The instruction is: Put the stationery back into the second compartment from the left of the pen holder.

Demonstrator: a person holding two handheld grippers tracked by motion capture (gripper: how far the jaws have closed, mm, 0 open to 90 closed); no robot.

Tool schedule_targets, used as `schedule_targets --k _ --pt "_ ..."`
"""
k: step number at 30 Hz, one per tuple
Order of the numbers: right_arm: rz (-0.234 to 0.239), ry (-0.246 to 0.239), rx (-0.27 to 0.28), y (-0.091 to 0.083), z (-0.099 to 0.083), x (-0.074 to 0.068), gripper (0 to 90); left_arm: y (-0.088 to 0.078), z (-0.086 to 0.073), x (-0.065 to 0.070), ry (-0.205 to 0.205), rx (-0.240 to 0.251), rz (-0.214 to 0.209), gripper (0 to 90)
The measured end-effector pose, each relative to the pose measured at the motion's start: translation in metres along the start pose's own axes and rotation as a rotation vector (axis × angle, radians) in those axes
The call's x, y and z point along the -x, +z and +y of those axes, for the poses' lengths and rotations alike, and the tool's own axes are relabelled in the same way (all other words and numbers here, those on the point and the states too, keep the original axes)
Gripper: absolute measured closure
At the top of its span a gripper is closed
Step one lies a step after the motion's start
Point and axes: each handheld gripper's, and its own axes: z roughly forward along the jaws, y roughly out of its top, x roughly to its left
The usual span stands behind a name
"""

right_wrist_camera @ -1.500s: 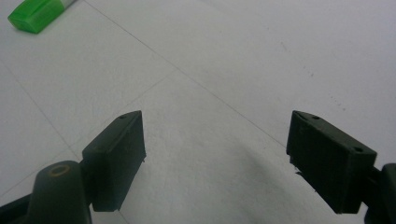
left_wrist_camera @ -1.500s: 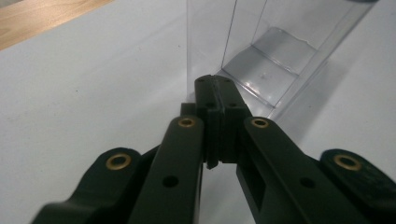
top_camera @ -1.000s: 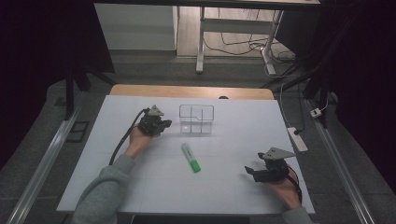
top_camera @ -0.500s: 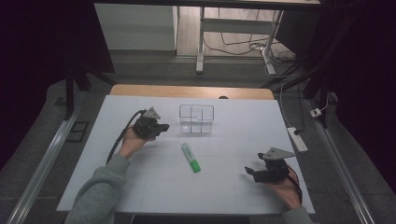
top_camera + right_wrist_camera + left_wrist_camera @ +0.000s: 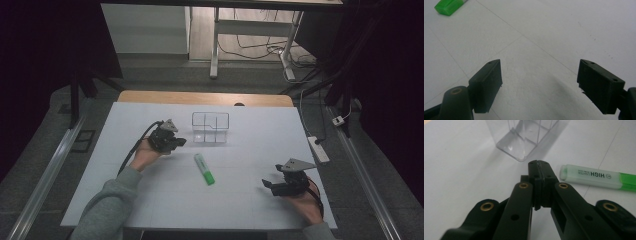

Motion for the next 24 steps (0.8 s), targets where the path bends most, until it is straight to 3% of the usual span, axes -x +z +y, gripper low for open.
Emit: schedule_targets --k 13,20,24 --pt "0.003 0.000 -0.005 0.001 0.000 0.000 19.7 0.032 0.005 0.010 0.058 -0.076 -0.045 88.6" --pt "0.007 0.003 0.001 -0.001 0.000 -0.001 19.8 0.045 0.008 0.009 0.040 -0.073 -0.069 88.7" --pt "0.008 0.005 -0.001 -0.001 0.000 -0.001 19.9 0.049 0.009 0.011 0.060 -0.094 -0.072 88.7"
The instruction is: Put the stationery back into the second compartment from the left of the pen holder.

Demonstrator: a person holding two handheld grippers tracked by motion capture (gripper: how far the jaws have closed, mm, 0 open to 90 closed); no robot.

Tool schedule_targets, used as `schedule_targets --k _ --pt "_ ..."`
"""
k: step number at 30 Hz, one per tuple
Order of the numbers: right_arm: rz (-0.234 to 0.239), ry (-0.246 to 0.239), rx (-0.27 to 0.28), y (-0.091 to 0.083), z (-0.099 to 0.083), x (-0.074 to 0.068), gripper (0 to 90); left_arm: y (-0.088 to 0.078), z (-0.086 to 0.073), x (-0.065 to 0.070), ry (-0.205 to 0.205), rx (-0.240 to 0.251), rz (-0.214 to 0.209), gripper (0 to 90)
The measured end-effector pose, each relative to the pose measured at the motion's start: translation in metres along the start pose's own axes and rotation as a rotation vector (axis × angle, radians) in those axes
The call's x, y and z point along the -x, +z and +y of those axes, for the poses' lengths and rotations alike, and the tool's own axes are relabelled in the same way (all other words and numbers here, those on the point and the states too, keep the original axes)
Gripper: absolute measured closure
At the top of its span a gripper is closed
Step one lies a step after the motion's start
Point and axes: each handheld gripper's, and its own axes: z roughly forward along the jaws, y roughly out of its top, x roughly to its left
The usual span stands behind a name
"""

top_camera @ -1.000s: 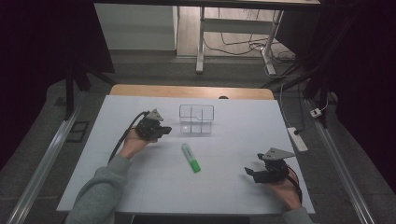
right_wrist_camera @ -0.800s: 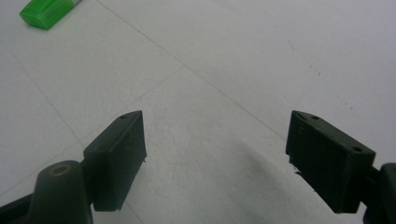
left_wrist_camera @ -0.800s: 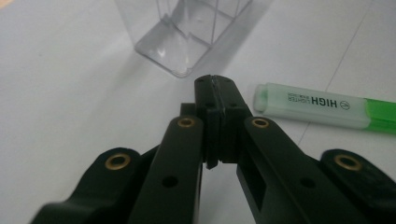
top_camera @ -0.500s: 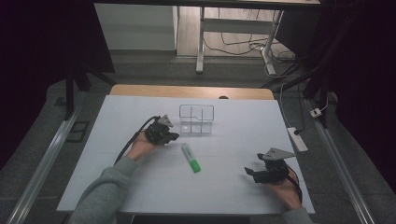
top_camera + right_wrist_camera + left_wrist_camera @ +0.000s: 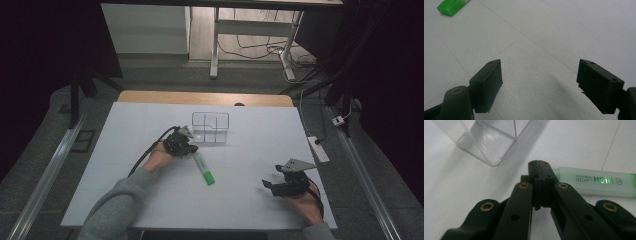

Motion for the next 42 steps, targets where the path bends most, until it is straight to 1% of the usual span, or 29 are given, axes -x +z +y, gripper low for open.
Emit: schedule_targets --k 4,6,8,11,12,16,18,23,27,30,33,34,35,37,40,42 --pt "-0.002 -0.007 -0.007 0.000 0.000 -0.001 19.9 0.002 0.001 0.002 0.019 -0.013 -0.011 88.7" --pt "0.003 -0.008 -0.005 0.000 0.000 -0.001 19.9 0.003 0.001 0.003 0.023 -0.016 -0.010 88.8" --pt "0.005 -0.006 -0.001 -0.001 0.000 -0.001 19.9 0.004 0.002 0.004 0.025 -0.017 -0.021 88.8" --pt "0.003 -0.004 0.001 -0.001 -0.001 -0.001 20.0 0.004 0.003 0.009 0.040 -0.027 -0.031 88.8" --pt "0.003 -0.004 -0.001 -0.001 -0.001 -0.001 20.0 0.004 0.003 0.010 0.051 -0.031 -0.035 88.8" --pt "0.005 -0.004 0.000 -0.001 0.000 -0.002 20.0 0.004 0.005 0.020 0.069 -0.042 -0.054 88.8" --pt "0.007 0.000 0.002 -0.001 0.001 -0.003 20.1 0.005 0.006 0.025 0.085 -0.048 -0.068 88.8" --pt "0.010 -0.006 0.004 -0.001 0.003 -0.005 20.1 0.005 0.008 0.039 0.111 -0.057 -0.088 88.8" --pt "0.008 -0.003 0.003 -0.001 0.003 -0.006 20.1 0.007 0.009 0.048 0.125 -0.059 -0.102 88.8" --pt "0.008 -0.004 -0.002 -0.001 0.003 -0.007 20.1 0.008 0.011 0.054 0.123 -0.062 -0.122 88.8" --pt "0.006 -0.002 -0.002 -0.001 0.003 -0.006 20.1 0.009 0.012 0.062 0.143 -0.069 -0.134 88.8" --pt "0.007 -0.001 -0.002 -0.001 0.003 -0.006 20.1 0.009 0.013 0.065 0.145 -0.068 -0.136 88.8" --pt "0.007 -0.001 -0.001 -0.001 0.003 -0.006 20.1 0.009 0.013 0.066 0.157 -0.073 -0.135 88.8" --pt "0.010 0.001 0.000 0.000 0.003 -0.006 20.1 0.009 0.013 0.068 0.152 -0.069 -0.135 88.8" --pt "0.013 0.004 0.002 0.000 0.004 -0.007 20.1 0.009 0.013 0.067 0.149 -0.071 -0.140 88.7" --pt "0.017 0.003 0.002 0.000 0.004 -0.007 20.1 0.007 0.013 0.066 0.143 -0.065 -0.118 88.5"
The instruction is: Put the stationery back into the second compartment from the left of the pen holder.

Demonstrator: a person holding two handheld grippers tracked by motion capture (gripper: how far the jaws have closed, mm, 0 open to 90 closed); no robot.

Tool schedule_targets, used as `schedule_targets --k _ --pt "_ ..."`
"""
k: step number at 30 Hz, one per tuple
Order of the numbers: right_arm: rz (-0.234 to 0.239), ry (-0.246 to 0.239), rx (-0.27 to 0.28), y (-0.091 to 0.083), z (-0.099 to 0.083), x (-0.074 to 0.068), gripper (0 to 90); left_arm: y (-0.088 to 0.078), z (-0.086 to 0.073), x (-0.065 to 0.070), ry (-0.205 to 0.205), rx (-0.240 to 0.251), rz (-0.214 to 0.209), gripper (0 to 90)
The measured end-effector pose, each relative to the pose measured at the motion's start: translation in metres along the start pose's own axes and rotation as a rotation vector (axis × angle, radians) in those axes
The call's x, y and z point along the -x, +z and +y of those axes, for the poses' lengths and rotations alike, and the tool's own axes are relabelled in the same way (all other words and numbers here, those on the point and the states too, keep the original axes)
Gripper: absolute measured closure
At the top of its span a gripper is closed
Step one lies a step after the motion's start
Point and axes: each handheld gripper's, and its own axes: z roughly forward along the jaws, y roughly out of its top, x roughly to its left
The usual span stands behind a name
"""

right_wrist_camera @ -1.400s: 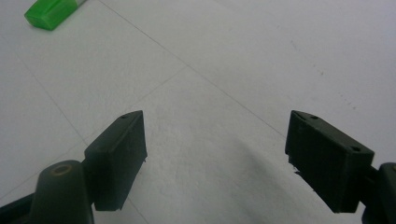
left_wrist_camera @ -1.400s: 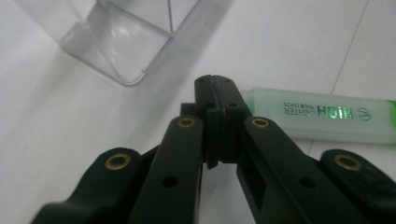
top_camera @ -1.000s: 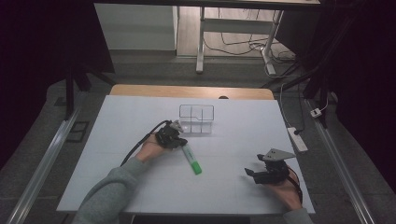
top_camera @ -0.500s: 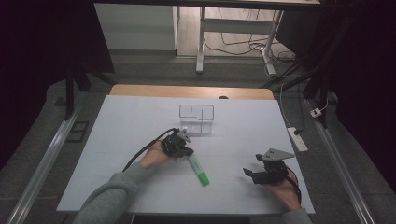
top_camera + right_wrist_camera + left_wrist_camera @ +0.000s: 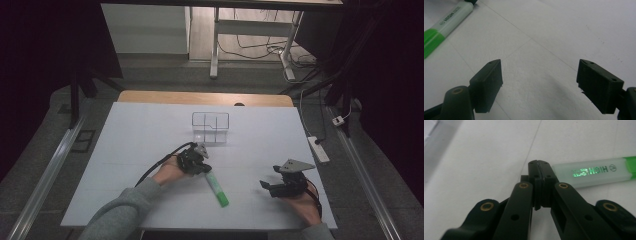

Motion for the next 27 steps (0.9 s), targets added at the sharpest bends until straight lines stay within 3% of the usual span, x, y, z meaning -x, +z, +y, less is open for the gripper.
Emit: schedule_targets --k 5,8,11,14,19,27 --pt "-0.001 0.004 -0.003 -0.001 0.003 -0.003 20.1 -0.024 -0.009 -0.001 -0.068 0.062 0.094 76.7" --pt "0.008 0.003 0.009 -0.003 0.006 -0.005 20.1 -0.042 -0.025 0.004 -0.110 0.094 0.173 62.3" --pt "0.019 0.006 0.012 -0.003 0.007 -0.007 20.0 -0.059 -0.044 0.010 -0.153 0.110 0.223 49.1" --pt "0.027 0.003 0.000 -0.001 0.008 -0.009 19.6 -0.072 -0.061 0.016 -0.192 0.123 0.243 39.9" --pt "0.037 0.008 -0.017 0.002 0.009 -0.011 19.3 -0.084 -0.081 0.023 -0.227 0.134 0.267 35.7" --pt "0.083 0.018 -0.066 0.005 0.019 -0.023 21.4 -0.089 -0.103 0.032 -0.212 0.107 0.291 34.0"
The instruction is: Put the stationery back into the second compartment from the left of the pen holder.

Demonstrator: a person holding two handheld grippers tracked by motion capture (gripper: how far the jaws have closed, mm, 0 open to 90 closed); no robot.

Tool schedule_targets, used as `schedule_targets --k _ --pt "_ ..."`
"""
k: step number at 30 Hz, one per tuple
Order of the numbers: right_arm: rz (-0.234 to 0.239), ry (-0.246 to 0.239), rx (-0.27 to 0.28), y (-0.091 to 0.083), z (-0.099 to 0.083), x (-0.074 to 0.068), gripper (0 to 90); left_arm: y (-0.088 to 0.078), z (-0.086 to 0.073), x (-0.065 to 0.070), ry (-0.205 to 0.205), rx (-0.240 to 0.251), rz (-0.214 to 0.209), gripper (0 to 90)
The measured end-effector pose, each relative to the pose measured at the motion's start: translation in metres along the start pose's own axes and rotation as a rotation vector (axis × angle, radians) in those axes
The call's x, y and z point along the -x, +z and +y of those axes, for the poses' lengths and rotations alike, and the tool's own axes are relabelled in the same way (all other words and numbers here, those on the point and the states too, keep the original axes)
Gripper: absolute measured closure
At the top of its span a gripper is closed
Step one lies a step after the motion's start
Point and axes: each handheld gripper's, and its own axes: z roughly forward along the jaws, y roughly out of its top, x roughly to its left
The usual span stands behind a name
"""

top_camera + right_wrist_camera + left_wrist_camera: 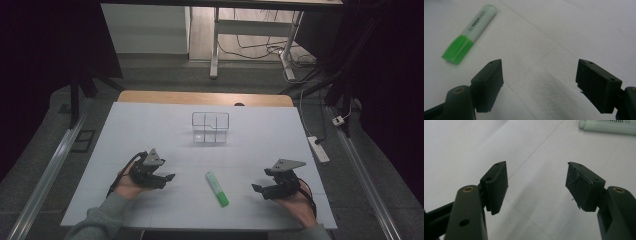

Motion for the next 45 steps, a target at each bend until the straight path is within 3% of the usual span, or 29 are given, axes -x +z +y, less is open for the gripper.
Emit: schedule_targets --k 9,13,17,28,37,45 --pt "0.078 -0.010 -0.025 0.011 0.015 -0.021 22.7 -0.013 -0.019 -0.001 -0.062 0.029 0.011 33.9" --pt "0.131 0.002 -0.066 0.019 0.028 -0.036 24.9 -0.014 -0.022 0.000 -0.066 0.029 0.014 34.0" --pt "0.151 -0.010 -0.091 0.024 0.038 -0.049 26.1 -0.012 -0.022 0.001 -0.062 0.022 0.011 33.9" --pt "0.121 -0.100 -0.232 0.060 0.062 -0.092 29.2 -0.010 -0.022 0.001 -0.055 0.020 0.015 33.8" --pt "0.086 -0.105 -0.306 0.078 0.063 -0.098 35.1 -0.009 -0.023 0.001 -0.058 0.020 0.019 33.7" --pt "0.017 -0.111 -0.348 0.083 0.065 -0.101 49.3 -0.009 -0.024 0.000 -0.066 0.024 0.021 33.7"
